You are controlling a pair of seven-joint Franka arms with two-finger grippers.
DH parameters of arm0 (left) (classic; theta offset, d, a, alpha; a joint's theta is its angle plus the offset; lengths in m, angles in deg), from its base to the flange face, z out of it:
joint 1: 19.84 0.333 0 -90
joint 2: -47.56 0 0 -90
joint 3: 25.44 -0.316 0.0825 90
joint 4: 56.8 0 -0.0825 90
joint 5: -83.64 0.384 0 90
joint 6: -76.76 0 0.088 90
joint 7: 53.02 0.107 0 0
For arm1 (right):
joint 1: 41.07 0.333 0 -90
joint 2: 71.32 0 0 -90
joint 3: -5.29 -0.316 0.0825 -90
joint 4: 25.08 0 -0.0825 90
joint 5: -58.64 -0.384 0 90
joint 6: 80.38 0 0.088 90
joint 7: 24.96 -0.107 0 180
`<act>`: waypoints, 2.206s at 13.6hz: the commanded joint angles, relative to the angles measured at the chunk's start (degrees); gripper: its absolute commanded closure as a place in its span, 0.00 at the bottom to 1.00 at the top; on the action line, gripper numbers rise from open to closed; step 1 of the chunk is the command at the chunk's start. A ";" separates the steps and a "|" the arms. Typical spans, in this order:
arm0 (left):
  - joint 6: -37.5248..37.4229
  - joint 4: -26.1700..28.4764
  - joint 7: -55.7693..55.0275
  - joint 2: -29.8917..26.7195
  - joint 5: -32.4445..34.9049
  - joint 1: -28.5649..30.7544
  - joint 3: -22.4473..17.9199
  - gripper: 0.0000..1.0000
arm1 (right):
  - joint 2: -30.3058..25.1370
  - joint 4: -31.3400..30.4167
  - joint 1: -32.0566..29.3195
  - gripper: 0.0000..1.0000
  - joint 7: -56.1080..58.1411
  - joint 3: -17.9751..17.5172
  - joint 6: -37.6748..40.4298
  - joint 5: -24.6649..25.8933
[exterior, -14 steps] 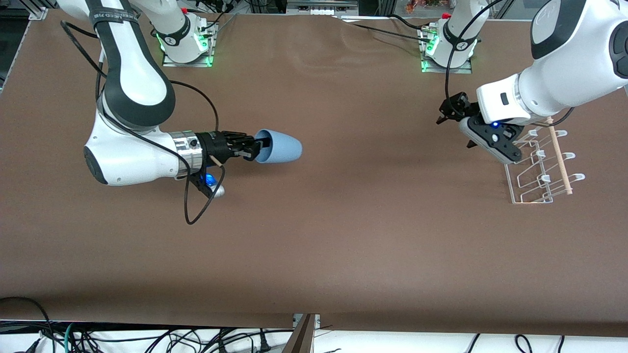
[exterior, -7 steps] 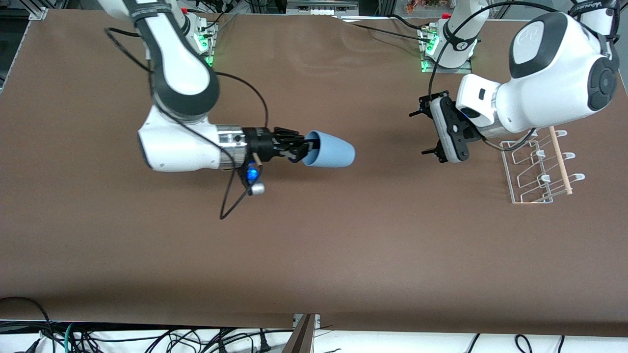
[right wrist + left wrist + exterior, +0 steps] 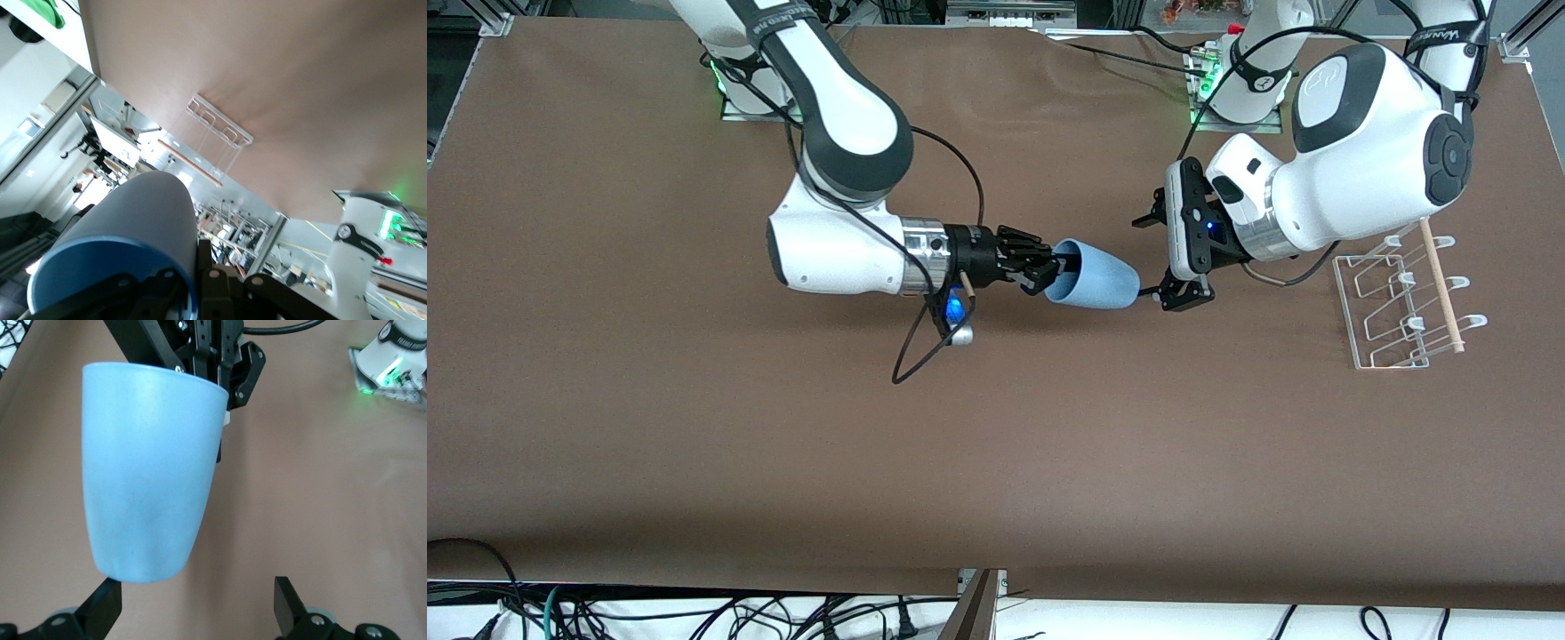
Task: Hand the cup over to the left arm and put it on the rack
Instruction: 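Grasp the cup's base with the left gripper, then open the right gripper and withdraw it from the cup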
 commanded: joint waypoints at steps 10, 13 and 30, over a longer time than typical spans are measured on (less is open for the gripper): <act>7.27 -0.94 3.17 0.63 -2.10 0.40 0.07 0.00 | 3.29 3.16 3.49 1.00 -3.45 0.22 -4.14 -0.95; 7.01 0.29 3.26 0.98 -2.02 -0.13 0.16 0.00 | 3.12 3.25 3.49 1.00 -4.50 0.14 -4.05 -0.95; 6.57 0.20 6.25 3.09 -3.25 -0.13 1.57 1.00 | 2.59 5.62 0.16 0.02 -9.25 1.01 0.77 -0.24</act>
